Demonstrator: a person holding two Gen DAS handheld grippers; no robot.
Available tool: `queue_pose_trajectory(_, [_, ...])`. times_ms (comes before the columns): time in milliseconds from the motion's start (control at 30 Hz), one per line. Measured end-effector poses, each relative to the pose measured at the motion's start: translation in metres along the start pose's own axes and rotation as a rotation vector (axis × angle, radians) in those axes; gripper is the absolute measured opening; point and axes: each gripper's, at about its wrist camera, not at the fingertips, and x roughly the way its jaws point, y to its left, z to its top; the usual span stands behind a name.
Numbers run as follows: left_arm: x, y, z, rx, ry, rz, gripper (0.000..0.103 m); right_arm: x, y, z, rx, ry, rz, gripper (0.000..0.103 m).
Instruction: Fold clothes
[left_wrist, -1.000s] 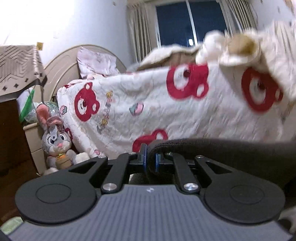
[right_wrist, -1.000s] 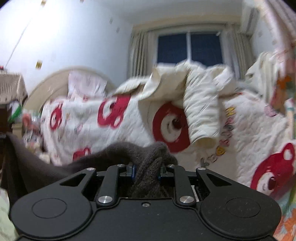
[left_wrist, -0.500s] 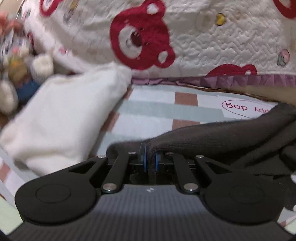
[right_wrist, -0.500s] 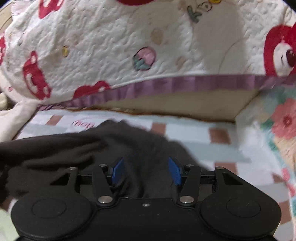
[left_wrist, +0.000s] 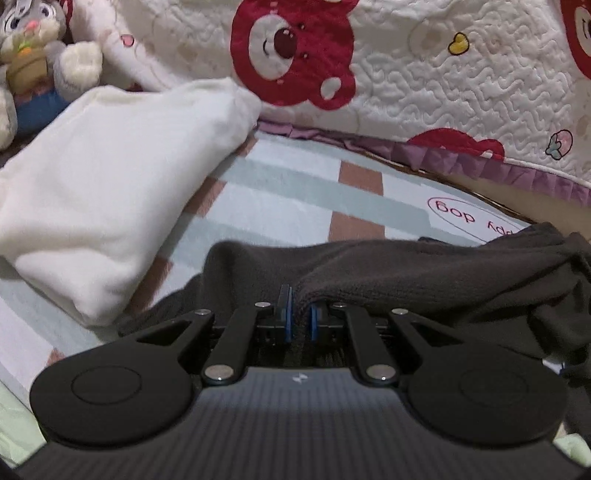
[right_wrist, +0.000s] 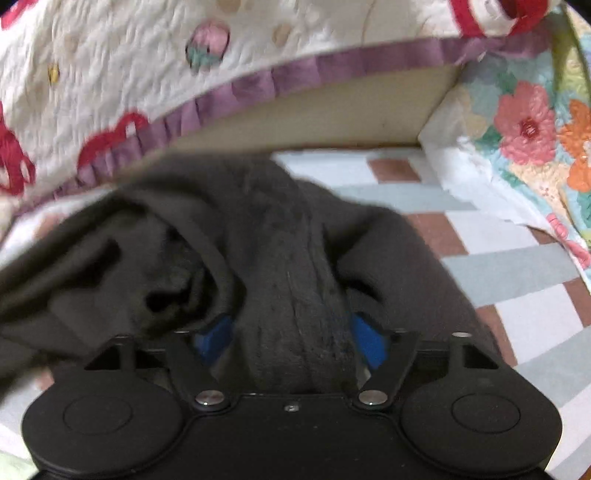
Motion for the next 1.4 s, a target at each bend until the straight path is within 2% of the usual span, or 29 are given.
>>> queue_pose_trajectory(33, [0.000, 0.000, -0.001, 0.001, 0.003, 0.003, 0.008, 0.004, 0.001, -0.003, -0.004, 0.007, 0.018, 0.078])
queue_pose_trajectory(100, [-0.002, 0.000, -0.001, 0.000, -0.002, 0.005, 0.008, 0.007, 0.005, -0.008, -0.001, 0.015, 0.085, 0.024])
queue_pose_trajectory(167, [-0.004, 0.000, -0.001, 0.000, -0.009, 0.005, 0.008, -0.007, 0.015, -0.007, -0.012, -0.004, 0.144, 0.021])
queue_pose_trajectory(267, [-0.007, 0.000, 0.000, -0.001, -0.020, 0.005, 0.008, -0.044, 0.032, 0.016, -0.044, -0.058, 0.248, 0.019])
queue_pose_trajectory(400, [-0.014, -0.006, 0.001, 0.067, -0.082, 0.038, 0.008, -0.092, 0.070, 0.077, -0.155, -0.122, 0.351, 0.019])
queue_pose_trajectory(567, [-0.010, 0.001, 0.000, 0.048, -0.082, 0.029, 0.008, -0.125, 0.174, 0.179, -0.398, -0.208, 0.345, 0.019])
queue_pose_trajectory(633, [-0.009, 0.004, -0.001, 0.041, -0.082, 0.025, 0.008, -0.125, 0.218, 0.216, -0.416, -0.232, 0.334, 0.019])
queue_pose_trajectory(733, [-0.007, 0.008, -0.002, 0.030, -0.082, 0.020, 0.008, -0.112, 0.284, 0.261, -0.359, -0.268, 0.365, 0.020])
queue_pose_trajectory(833, [-0.005, 0.012, -0.003, 0.020, -0.083, 0.014, 0.008, -0.100, 0.331, 0.267, -0.326, -0.272, 0.532, 0.046])
queue_pose_trajectory(867, [-0.004, 0.014, -0.003, 0.016, -0.083, 0.012, 0.008, -0.095, 0.331, 0.261, -0.324, -0.263, 0.546, 0.064])
queue_pose_trajectory(900, [-0.003, 0.015, -0.003, 0.012, -0.083, 0.011, 0.008, -0.089, 0.322, 0.252, -0.328, -0.248, 0.529, 0.066])
queue_pose_trajectory(1167, [0.007, 0.026, -0.001, -0.041, -0.045, -0.010, 0.009, -0.038, 0.251, 0.177, -0.355, -0.129, 0.398, 0.068])
queue_pose_trajectory(1267, [0.012, 0.027, -0.001, -0.050, -0.021, -0.003, 0.010, -0.025, 0.177, 0.145, -0.215, -0.097, 0.302, 0.068])
queue_pose_trajectory(1400, [0.010, 0.028, 0.005, -0.033, -0.060, 0.025, 0.010, -0.022, 0.084, 0.100, -0.084, -0.073, 0.200, 0.068])
